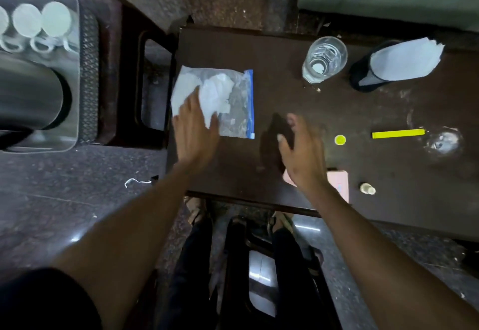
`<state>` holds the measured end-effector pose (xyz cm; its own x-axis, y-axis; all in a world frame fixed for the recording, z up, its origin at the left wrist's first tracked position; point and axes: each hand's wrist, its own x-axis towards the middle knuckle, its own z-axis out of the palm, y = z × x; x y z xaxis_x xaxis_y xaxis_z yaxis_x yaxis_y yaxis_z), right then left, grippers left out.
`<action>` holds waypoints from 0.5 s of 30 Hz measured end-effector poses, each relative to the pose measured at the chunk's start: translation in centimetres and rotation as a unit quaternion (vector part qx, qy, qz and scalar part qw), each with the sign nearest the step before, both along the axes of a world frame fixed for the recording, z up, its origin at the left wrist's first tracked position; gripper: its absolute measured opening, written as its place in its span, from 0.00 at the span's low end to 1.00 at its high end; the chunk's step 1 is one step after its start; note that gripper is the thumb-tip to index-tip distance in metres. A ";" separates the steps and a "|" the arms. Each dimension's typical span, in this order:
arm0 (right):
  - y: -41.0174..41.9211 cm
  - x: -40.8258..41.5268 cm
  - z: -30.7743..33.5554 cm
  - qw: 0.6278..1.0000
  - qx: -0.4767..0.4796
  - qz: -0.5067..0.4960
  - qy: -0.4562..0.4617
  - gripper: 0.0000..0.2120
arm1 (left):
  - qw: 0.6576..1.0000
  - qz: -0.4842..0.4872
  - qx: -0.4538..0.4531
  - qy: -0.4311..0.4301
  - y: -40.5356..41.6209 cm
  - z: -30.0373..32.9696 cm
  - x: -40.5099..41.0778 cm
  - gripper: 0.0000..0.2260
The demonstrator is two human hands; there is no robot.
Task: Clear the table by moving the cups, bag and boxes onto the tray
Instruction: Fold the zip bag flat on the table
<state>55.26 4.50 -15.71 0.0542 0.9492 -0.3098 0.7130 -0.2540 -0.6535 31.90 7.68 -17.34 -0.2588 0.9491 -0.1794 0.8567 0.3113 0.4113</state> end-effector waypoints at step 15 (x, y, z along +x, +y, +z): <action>10.5 -11.9 -6.2 0.976 -0.055 -0.208 0.028 0.13 | 0.962 0.168 -0.095 -0.196 10.8 -3.6 -9.9 0.13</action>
<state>43.38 14.96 -21.87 0.4084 0.8093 -0.4223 0.4961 -0.5851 -0.6416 21.96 18.45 -20.92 -0.4226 0.7646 -0.4867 0.4861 0.6444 0.5903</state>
